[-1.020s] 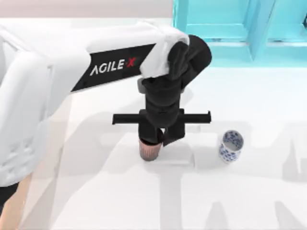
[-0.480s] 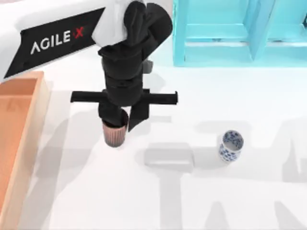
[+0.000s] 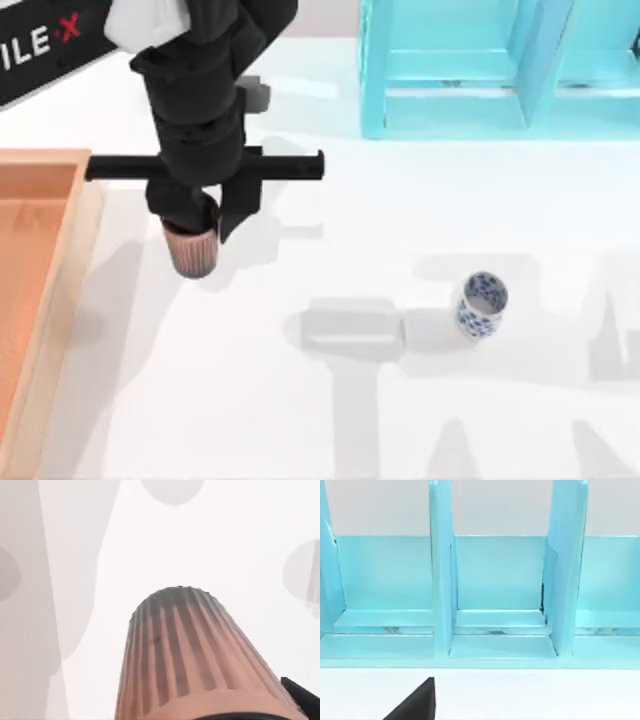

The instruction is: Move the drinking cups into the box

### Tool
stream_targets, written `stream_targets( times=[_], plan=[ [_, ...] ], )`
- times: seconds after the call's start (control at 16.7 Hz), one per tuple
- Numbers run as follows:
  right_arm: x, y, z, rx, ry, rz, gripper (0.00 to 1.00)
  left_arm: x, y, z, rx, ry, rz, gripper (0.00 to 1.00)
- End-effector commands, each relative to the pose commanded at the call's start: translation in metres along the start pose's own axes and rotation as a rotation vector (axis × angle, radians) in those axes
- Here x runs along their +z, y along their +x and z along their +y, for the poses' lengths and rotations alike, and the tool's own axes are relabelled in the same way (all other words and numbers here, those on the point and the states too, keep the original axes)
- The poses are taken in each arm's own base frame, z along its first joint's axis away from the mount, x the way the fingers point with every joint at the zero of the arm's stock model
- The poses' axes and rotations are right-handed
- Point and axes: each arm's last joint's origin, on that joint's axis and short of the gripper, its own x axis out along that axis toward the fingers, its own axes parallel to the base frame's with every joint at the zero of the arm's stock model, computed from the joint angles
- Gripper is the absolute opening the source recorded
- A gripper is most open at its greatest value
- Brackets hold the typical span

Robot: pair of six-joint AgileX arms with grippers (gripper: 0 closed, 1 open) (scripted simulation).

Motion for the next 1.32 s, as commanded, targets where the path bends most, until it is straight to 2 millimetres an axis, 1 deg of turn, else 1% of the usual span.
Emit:
stream_targets(
  times=[0.12, 0.24, 0.48, 0.6, 0.72, 0.84, 1.08, 1.32],
  plan=[
    [0.0, 0.0, 0.0, 0.0, 0.0, 0.0, 1.0, 0.0, 0.001, -0.002, 0.002, 0.005, 0.0, 0.0],
    [0.0, 0.0, 0.0, 0.0, 0.0, 0.0, 1.0, 0.001, 0.001, 0.01, 0.012, 0.001, 0.01, 0.0],
    [0.0, 0.0, 0.0, 0.0, 0.0, 0.0, 1.0, 0.005, -0.008, 0.062, 0.009, -0.014, 0.024, 0.0],
    [0.0, 0.0, 0.0, 0.0, 0.0, 0.0, 1.0, 0.002, -0.015, 0.087, -0.004, -0.007, 0.024, 0.0],
    [0.0, 0.0, 0.0, 0.0, 0.0, 0.0, 1.0, -0.003, -0.021, 0.108, -0.021, 0.012, 0.022, 0.0],
    [0.0, 0.0, 0.0, 0.0, 0.0, 0.0, 1.0, -0.008, -0.025, 0.129, -0.031, 0.02, 0.02, 0.0],
    [0.0, 0.0, 0.0, 0.0, 0.0, 0.0, 1.0, -0.024, -0.03, 0.176, -0.021, -0.008, 0.031, 0.0],
    [0.0, 0.0, 0.0, 0.0, 0.0, 0.0, 1.0, -0.045, -0.036, 0.209, -0.031, 0.006, 0.033, 0.0]
  ],
)
